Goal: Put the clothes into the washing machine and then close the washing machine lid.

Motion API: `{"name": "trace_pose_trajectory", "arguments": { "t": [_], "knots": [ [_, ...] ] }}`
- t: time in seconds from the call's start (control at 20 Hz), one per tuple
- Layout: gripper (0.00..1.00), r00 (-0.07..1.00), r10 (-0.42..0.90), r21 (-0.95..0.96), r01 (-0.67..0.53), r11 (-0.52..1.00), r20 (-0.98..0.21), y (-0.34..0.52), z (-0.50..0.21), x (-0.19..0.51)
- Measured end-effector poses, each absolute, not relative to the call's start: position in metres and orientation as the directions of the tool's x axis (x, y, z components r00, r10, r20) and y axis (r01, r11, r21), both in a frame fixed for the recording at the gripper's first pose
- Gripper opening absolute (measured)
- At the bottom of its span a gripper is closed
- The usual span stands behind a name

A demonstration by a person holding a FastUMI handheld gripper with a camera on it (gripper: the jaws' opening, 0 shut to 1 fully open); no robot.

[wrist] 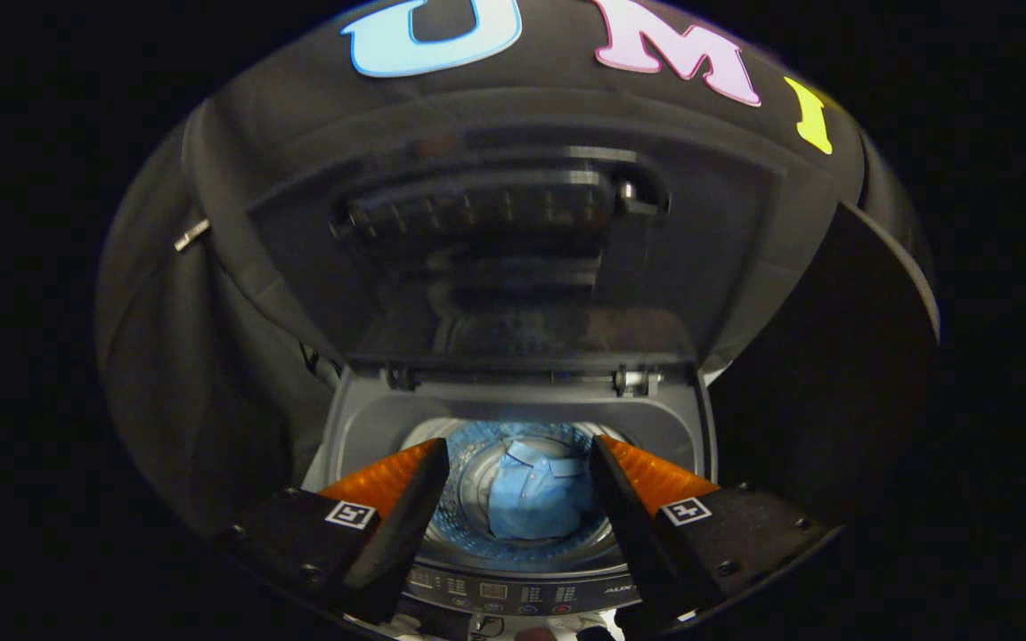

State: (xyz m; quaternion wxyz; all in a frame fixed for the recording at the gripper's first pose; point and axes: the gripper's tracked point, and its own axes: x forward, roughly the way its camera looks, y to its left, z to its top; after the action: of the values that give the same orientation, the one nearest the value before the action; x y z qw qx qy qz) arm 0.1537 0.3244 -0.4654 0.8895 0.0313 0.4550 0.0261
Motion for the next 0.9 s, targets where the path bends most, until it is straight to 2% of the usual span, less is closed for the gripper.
{"name": "trace_pose_trajectory", "arguments": {
  "t": [0.5, 0.9],
  "knots": [
    [1.00, 0.749, 0.112, 0.115, -0.048, 0.992, -0.653, 0.345, -0.333, 0.228],
    [1.00, 0.762, 0.083, 0.107, -0.018, 0.994, -0.642, 0.344, -0.334, 0.292]
  ]
}}
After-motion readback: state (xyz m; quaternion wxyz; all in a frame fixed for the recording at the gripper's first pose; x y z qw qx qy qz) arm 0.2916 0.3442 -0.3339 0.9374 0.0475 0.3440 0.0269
